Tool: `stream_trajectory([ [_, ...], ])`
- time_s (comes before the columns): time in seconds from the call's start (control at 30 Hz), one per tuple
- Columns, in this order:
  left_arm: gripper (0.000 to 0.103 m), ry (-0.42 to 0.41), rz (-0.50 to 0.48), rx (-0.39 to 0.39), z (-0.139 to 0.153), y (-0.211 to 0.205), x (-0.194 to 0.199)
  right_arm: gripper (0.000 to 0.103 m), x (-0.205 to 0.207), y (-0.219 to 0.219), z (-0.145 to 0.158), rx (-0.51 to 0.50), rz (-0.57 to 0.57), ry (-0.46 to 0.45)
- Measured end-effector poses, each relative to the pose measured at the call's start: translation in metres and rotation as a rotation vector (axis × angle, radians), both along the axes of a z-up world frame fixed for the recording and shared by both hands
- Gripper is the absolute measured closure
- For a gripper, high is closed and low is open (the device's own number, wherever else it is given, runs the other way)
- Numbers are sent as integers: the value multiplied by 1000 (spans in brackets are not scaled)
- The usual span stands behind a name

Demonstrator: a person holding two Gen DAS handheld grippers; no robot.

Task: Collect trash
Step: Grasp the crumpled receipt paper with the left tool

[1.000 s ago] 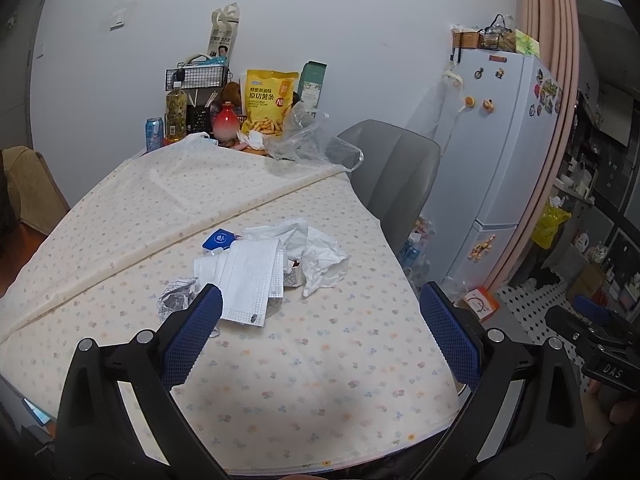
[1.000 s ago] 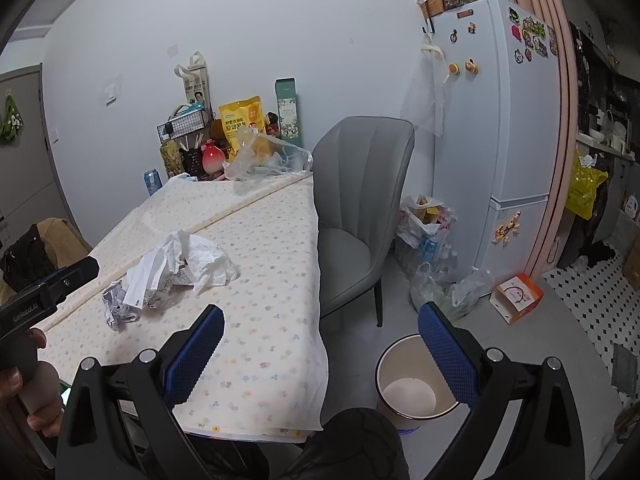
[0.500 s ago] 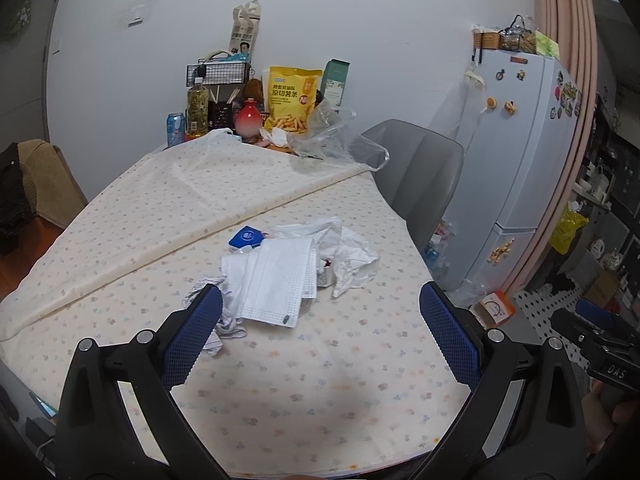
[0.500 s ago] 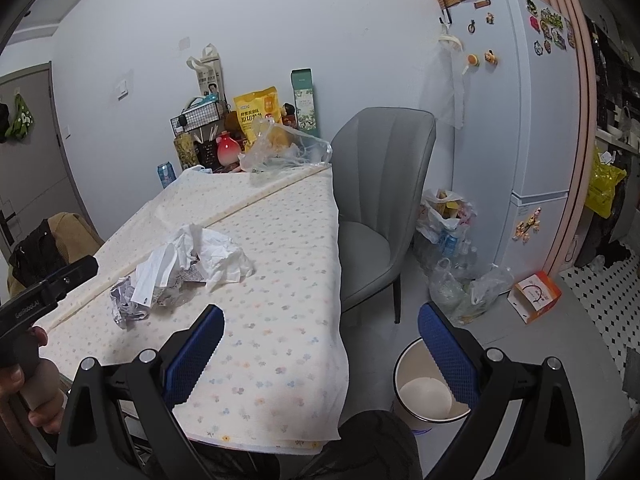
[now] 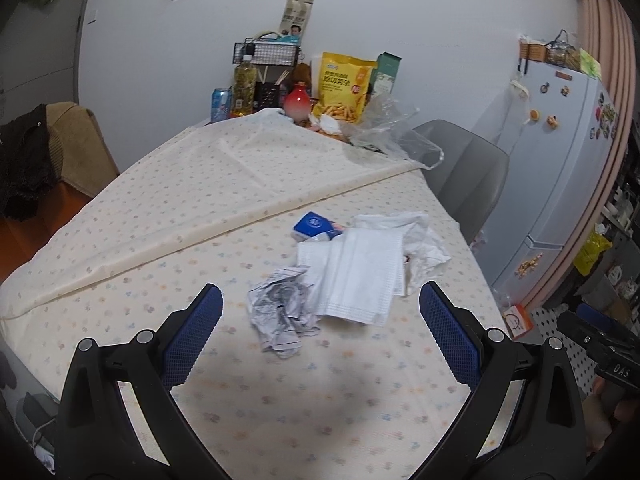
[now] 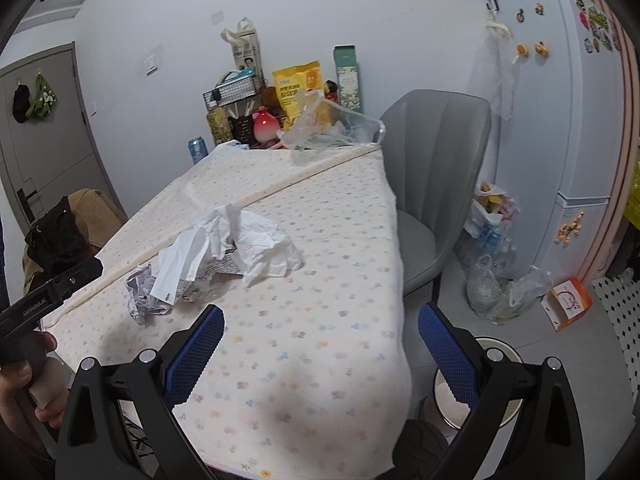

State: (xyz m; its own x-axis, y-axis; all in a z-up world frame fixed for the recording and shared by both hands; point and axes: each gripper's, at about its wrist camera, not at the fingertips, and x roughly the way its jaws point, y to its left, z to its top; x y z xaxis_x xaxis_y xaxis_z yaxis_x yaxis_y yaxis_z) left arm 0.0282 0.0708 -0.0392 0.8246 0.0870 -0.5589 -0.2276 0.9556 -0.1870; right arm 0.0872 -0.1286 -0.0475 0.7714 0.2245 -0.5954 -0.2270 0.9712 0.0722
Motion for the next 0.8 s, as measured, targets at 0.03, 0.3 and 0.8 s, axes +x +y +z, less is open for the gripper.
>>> stream_trajectory([
  [0.03, 5, 4, 7, -4, -4, 4, 1, 8, 3, 3, -2, 3, 9, 6],
  [0.3, 19, 56, 12, -44, -30, 20, 20, 8, 27, 13, -18, 32, 59, 54],
  [0.8, 33, 115, 61, -99, -54, 40, 53, 13, 52, 2, -34, 78, 65, 123],
])
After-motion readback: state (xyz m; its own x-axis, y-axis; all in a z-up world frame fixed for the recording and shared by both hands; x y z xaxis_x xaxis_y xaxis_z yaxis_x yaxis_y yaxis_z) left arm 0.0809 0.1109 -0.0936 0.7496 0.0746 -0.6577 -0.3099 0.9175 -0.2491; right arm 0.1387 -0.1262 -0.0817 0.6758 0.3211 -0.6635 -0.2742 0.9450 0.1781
